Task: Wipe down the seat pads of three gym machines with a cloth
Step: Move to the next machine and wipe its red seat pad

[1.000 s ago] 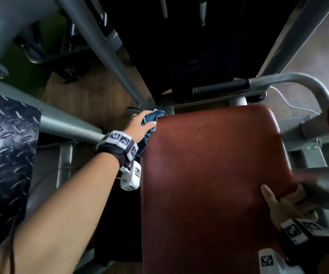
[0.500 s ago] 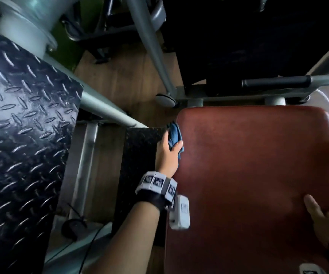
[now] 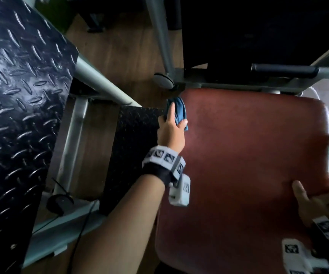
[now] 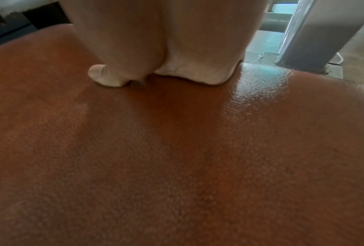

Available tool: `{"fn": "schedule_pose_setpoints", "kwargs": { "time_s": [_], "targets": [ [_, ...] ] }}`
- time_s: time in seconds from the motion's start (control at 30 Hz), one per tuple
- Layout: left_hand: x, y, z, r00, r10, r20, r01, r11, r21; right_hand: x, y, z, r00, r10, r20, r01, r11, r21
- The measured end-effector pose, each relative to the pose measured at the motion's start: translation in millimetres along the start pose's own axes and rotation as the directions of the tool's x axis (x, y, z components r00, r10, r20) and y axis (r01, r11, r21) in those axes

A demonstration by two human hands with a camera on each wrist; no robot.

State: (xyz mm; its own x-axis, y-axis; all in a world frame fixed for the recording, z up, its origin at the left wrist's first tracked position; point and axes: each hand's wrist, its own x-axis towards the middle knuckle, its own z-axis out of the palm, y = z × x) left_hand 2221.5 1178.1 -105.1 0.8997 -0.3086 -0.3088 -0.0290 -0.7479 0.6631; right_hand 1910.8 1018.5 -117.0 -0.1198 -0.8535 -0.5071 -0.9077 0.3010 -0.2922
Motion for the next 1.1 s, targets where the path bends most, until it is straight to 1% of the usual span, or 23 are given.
{"fn": "schedule_pose_setpoints", "kwargs": {
  "time_s": [0.03,0.1,0.17,0.27,0.37,0.43,0.53,0.6,0.67,0.73,0.83,0.93,1.0,1.1],
  "targets": [
    [12.1,3.3,-1.9,0.999,-0.005,0.033,0.005,1.0,-0.011,-3.8,-5.9,-3.6,1.0,0.004,-0.005,-0.004,0.999,0.032],
    [29.7,9.0,-5.7,0.997,0.027,0.076,-0.025,0.999,-0.029,-5.6,-6.6,-4.9,1.0,-0.024,0.006,0.023,0.999,0.033],
    [31.3,7.7,-6.3,0.996,0.068,0.061,-0.065,0.997,-0.04,-3.1,-4.4,-5.2,1.0,-0.018,-0.011,0.019,0.999,0.035],
    [2.2,-4.2,-6.3,0.997,0.071,0.029,-0.069,0.997,-0.045,-3.8,-2.9,-0.8,0.999,-0.024,-0.046,0.025,0.999,0.024],
    [-40.7,-22.7,-5.6,0.993,0.119,-0.025,-0.119,0.993,0.022,-3.7,-3.1,-0.2,0.999,-0.023,-0.024,0.023,1.0,-0.005],
    [-48.8,-26.0,-6.0,0.992,0.126,-0.022,-0.125,0.991,0.052,-3.4,-4.3,-3.0,0.999,0.006,-0.035,-0.006,1.0,-0.007],
    [-19.1,-13.0,-9.9,0.997,0.047,0.06,-0.051,0.997,0.065,-4.8,-3.9,-4.8,1.0,0.003,-0.018,-0.003,1.0,-0.004],
    [5.3,-2.4,-13.0,0.993,0.045,0.109,-0.052,0.997,0.059,-4.3,-3.1,-4.7,1.0,0.002,-0.03,-0.002,1.0,0.003],
    [12.6,3.0,-12.4,0.992,0.065,0.107,-0.072,0.996,0.061,-3.9,-3.0,-4.9,1.0,0.003,-0.03,-0.004,1.0,-0.009],
    [-3.2,-1.0,-11.9,0.995,0.072,0.072,-0.078,0.993,0.085,-2.1,-2.7,-3.5,1.0,0.005,-0.019,-0.005,1.0,-0.023],
    [-51.0,-24.9,-13.1,0.992,0.127,-0.003,-0.126,0.988,0.086,0.3,-3.2,-3.9,1.0,0.0,-0.023,0.0,1.0,-0.026],
    [-94.8,-50.0,-12.1,0.994,0.113,0.002,-0.113,0.992,0.053,4.4,-0.7,-4.9,1.0,-0.004,0.01,0.004,1.0,-0.019],
    [-101.4,-53.1,-11.0,0.997,0.08,0.016,-0.08,0.996,0.044,4.4,-0.8,-6.0,1.0,0.006,0.013,-0.006,1.0,-0.02],
    [-82.3,-43.0,-10.7,0.999,0.024,0.038,-0.025,0.999,0.029,3.9,-1.2,-4.3,1.0,0.002,0.017,-0.002,1.0,-0.011]
  ]
}}
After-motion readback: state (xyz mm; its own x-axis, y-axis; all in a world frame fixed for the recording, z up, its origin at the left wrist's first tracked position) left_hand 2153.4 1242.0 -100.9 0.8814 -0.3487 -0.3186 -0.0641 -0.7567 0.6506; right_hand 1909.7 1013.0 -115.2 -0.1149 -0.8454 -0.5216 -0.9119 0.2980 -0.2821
